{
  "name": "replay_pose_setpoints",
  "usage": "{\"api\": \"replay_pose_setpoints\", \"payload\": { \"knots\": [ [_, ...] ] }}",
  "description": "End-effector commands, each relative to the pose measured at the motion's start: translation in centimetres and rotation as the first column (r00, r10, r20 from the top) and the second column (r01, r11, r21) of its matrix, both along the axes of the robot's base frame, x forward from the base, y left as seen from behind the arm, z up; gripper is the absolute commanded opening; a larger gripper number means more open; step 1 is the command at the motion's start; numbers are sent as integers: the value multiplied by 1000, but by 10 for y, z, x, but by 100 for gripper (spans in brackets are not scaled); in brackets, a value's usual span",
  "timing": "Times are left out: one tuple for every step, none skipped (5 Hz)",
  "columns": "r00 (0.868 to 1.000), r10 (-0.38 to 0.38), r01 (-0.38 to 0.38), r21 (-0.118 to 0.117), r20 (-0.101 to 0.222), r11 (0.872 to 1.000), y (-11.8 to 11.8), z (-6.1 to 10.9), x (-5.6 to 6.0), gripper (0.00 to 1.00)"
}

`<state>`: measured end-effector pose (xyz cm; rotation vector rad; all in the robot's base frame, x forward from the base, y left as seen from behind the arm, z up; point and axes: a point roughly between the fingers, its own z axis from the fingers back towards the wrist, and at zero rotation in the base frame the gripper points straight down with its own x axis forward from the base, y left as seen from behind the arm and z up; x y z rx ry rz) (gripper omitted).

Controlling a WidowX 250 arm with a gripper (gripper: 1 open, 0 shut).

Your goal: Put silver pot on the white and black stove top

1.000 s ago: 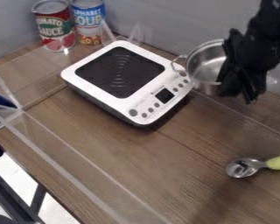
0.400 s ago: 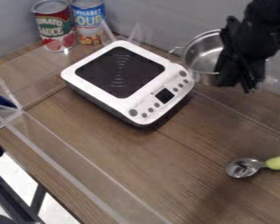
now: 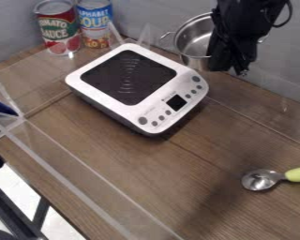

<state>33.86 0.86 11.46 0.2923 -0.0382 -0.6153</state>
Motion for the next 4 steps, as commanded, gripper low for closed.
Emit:
{"api": "replay_pose_setpoints", "payload": {
  "knots": [
    [998,6,-5,-19,55,1000,0,12,5,0],
    [999,2,-1,-33,41,999,-3,3,6,0],
    [1000,0,2,-48,26,999,-6,-5,5,0],
    [1000,-2,3,-63,13,998,-8,-11,2,0]
  ]
}}
